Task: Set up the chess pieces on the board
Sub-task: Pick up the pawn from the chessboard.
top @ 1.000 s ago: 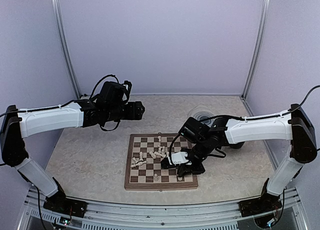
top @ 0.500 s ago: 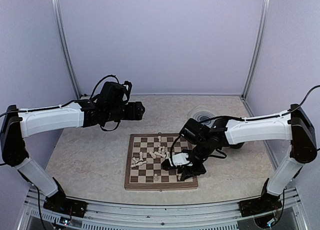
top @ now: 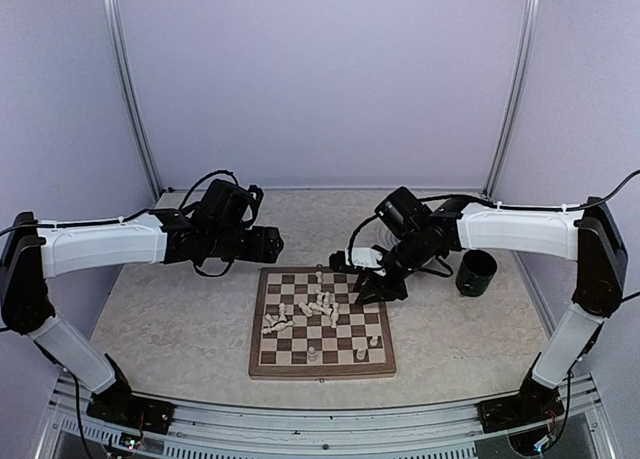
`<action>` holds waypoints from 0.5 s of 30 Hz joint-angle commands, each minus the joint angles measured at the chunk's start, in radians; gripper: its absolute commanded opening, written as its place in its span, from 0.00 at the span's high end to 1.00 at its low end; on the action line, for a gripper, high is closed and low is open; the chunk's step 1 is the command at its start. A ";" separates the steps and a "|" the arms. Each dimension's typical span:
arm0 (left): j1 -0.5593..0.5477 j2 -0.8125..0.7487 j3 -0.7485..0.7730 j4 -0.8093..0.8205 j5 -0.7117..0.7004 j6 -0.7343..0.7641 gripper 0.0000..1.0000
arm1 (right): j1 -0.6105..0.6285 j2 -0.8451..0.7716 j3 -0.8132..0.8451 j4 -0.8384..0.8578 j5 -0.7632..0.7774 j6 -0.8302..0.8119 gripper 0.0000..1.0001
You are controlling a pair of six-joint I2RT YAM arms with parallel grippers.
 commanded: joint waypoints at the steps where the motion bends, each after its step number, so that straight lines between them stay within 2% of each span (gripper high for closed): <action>1: 0.003 -0.027 -0.029 -0.037 0.097 0.010 0.19 | -0.046 0.085 0.053 0.099 -0.014 0.081 0.70; 6: 0.004 0.040 0.013 -0.050 0.156 -0.004 0.23 | -0.065 0.199 0.159 0.119 -0.011 0.152 0.69; 15: 0.012 0.153 0.078 0.024 0.203 0.005 0.27 | -0.069 0.341 0.285 0.125 -0.005 0.181 0.69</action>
